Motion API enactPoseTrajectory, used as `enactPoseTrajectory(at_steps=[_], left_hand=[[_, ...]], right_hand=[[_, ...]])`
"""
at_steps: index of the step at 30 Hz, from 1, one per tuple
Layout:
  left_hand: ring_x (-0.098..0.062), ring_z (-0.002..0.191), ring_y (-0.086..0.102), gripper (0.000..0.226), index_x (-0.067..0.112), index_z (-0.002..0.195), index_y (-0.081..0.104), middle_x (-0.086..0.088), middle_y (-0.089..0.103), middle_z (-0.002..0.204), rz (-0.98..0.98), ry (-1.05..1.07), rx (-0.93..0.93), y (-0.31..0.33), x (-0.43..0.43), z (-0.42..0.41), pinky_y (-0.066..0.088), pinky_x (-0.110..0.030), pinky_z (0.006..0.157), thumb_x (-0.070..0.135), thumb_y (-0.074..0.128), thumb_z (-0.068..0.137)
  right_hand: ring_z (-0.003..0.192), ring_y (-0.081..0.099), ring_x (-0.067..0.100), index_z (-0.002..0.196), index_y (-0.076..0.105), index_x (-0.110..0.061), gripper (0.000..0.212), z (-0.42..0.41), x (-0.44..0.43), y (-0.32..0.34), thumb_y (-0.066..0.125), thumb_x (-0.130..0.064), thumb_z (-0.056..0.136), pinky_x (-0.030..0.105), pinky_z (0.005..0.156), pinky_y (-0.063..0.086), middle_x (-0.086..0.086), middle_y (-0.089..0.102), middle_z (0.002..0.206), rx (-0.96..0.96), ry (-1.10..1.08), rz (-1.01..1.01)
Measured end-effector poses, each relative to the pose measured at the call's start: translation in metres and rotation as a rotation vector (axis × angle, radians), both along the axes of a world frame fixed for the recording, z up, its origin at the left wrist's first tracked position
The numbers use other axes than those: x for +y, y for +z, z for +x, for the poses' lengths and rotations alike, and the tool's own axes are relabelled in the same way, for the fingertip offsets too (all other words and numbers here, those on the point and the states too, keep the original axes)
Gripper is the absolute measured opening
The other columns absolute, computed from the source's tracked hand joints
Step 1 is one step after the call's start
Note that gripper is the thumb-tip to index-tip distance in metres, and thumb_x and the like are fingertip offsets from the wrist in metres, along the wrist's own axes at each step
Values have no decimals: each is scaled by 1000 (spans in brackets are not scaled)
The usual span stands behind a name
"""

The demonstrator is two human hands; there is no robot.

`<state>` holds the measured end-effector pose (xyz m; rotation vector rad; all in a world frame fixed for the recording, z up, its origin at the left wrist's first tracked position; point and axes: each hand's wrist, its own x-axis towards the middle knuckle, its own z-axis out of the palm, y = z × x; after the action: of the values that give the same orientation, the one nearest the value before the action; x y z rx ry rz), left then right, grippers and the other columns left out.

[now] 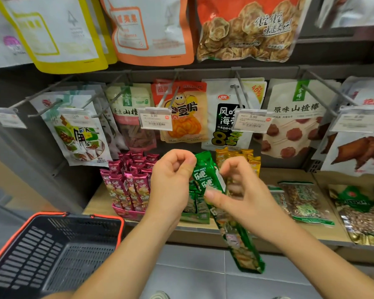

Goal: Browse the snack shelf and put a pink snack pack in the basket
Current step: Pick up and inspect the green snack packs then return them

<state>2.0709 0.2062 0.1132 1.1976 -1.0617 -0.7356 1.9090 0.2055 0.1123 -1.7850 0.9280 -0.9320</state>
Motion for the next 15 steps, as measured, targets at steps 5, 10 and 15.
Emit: enactPoseTrajectory(at_steps=[5, 10, 15], left_hand=[[-10, 71, 58, 34, 25, 78, 72, 7, 67, 72, 12, -39, 173, 5, -2, 10, 45, -28, 69, -5, 59, 89], [-6, 85, 60, 23, 28, 97, 76, 8, 73, 92, 162, -358, -34, 16, 3, 20, 49, -21, 74, 25, 76, 74], [-7, 66, 58, 26, 28, 72, 75, 9, 67, 67, 231, -245, -139, 14, 3, 25, 48, -24, 66, 3, 76, 76]], right_hand=[[78, 70, 15, 111, 32, -39, 48, 0, 2, -7, 71, -23, 86, 36, 74, 58, -8, 73, 95, 61, 61, 53], [73, 66, 8, 108, 33, -37, 47, -7, -3, -10, 71, -20, 86, 23, 61, 52, -4, 69, 91, 173, 39, -51], [66, 59, 15, 107, 37, -35, 34, -10, -1, -14, 64, -43, 89, 35, 61, 51, -8, 66, 88, 187, 87, 47]])
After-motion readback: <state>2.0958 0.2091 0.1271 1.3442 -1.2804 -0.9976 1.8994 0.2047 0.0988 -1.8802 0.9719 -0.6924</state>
